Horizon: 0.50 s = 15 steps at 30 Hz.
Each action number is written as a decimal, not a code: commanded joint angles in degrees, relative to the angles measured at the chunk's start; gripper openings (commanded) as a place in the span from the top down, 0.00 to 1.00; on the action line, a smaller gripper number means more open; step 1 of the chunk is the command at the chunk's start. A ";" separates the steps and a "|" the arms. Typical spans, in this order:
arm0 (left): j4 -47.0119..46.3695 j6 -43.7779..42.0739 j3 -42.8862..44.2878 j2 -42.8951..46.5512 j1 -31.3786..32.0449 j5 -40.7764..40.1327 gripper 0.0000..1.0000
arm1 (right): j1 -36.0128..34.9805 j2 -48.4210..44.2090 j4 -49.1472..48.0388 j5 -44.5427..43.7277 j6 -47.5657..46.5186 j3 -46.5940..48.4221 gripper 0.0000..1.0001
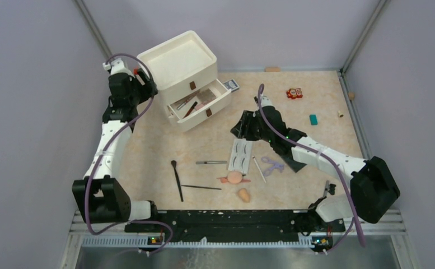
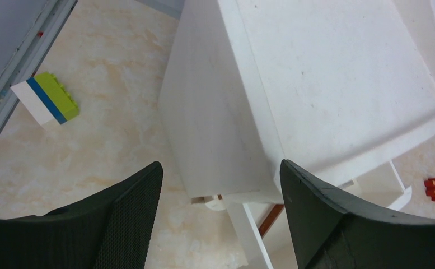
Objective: Organize the makeup
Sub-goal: Close the drawer in the storage box.
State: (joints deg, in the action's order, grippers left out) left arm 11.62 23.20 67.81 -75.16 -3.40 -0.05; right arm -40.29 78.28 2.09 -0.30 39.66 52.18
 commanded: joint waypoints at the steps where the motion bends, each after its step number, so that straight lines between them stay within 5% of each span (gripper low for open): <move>1: -8.70 1.63 4.80 -3.24 -0.35 -2.84 0.19 | -0.31 -1.35 -2.26 -1.70 -0.28 -0.15 0.53; 7: -11.17 0.96 6.93 -6.59 -0.29 -3.85 0.21 | -0.31 -0.19 -3.82 -1.01 0.28 -0.84 0.53; 15: -12.51 -0.41 9.66 -11.34 -0.21 -2.38 0.38 | -0.31 4.06 -11.81 0.12 -1.37 0.97 0.56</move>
State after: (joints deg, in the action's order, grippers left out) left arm 2.68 23.81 74.61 -84.42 -3.40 -2.70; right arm -40.29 80.07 -2.24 -0.67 39.59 51.42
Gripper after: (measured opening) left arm 0.640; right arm 0.458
